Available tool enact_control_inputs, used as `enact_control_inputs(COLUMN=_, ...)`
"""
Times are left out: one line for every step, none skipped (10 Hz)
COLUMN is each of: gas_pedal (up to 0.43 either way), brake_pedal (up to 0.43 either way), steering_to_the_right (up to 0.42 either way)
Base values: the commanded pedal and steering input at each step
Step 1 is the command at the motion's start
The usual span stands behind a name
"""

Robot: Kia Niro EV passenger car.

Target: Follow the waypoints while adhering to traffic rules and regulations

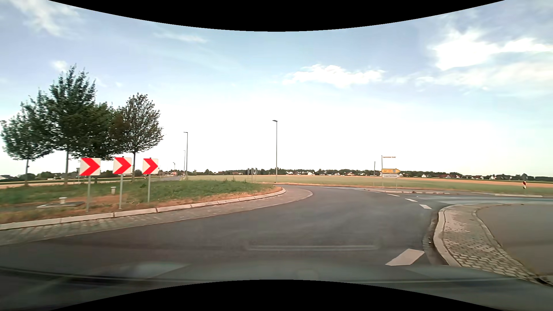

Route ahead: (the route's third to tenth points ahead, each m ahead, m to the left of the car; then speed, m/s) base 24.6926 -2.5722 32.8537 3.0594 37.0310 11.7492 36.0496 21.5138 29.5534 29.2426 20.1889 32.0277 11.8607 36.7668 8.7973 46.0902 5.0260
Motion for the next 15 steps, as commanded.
enact_control_inputs(gas_pedal=0.039, brake_pedal=0.0, steering_to_the_right=0.187)
enact_control_inputs(gas_pedal=0.039, brake_pedal=0.0, steering_to_the_right=0.19)
enact_control_inputs(gas_pedal=0.039, brake_pedal=0.0, steering_to_the_right=0.192)
enact_control_inputs(gas_pedal=0.039, brake_pedal=0.0, steering_to_the_right=0.192)
enact_control_inputs(gas_pedal=0.039, brake_pedal=0.0, steering_to_the_right=0.192)
enact_control_inputs(gas_pedal=0.039, brake_pedal=0.0, steering_to_the_right=0.192)
enact_control_inputs(gas_pedal=0.039, brake_pedal=0.0, steering_to_the_right=0.191)
enact_control_inputs(gas_pedal=0.047, brake_pedal=0.0, steering_to_the_right=0.191)
enact_control_inputs(gas_pedal=0.059, brake_pedal=0.0, steering_to_the_right=0.188)
enact_control_inputs(gas_pedal=0.067, brake_pedal=0.0, steering_to_the_right=0.185)
enact_control_inputs(gas_pedal=0.087, brake_pedal=0.0, steering_to_the_right=0.181)
enact_control_inputs(gas_pedal=0.098, brake_pedal=0.0, steering_to_the_right=0.177)
enact_control_inputs(gas_pedal=0.098, brake_pedal=0.0, steering_to_the_right=0.167)
enact_control_inputs(gas_pedal=0.098, brake_pedal=0.0, steering_to_the_right=0.154)
enact_control_inputs(gas_pedal=0.098, brake_pedal=0.0, steering_to_the_right=0.137)
